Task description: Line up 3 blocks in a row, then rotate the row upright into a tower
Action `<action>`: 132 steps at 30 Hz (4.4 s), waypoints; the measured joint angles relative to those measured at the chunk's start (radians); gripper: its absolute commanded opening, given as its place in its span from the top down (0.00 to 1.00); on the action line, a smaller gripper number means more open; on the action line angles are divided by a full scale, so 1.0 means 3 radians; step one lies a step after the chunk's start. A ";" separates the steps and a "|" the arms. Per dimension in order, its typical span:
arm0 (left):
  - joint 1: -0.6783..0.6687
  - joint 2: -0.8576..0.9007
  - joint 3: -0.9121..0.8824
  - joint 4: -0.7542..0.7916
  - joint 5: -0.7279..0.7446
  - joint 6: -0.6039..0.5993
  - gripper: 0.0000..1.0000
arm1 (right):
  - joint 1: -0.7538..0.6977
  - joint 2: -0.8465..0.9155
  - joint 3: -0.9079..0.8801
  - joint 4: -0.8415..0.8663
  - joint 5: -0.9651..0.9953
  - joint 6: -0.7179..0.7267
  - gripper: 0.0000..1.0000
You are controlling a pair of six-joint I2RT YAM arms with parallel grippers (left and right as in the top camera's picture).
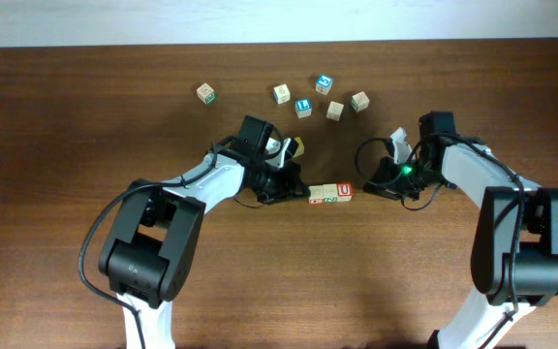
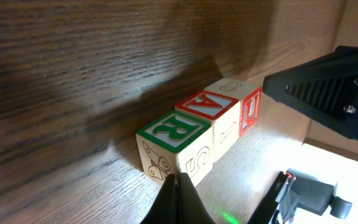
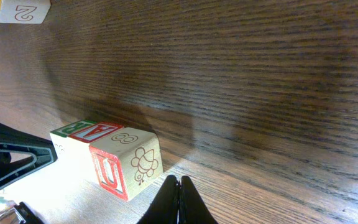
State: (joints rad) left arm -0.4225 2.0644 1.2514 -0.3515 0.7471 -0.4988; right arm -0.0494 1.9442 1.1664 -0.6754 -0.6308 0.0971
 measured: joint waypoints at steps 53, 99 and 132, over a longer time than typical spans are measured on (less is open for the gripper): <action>-0.0071 0.0000 -0.0003 0.0112 -0.0270 -0.0074 1.00 | 0.0278 0.0000 0.0000 -0.0013 0.0094 -0.0092 0.96; -0.0008 0.0000 -0.0071 0.0051 -0.0538 -0.0075 1.00 | 0.0573 -0.0102 0.0436 -0.0443 -0.0161 -0.0089 0.96; -0.0064 -0.0019 0.0045 -0.0314 -0.0745 -0.0075 1.00 | 0.1099 -0.0214 0.0514 -0.0243 -0.0322 0.0048 0.96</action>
State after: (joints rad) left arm -0.4416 2.0586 1.2648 -0.4458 0.5236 -0.5213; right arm 0.2802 1.8801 1.3205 -0.7483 -0.7273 0.1116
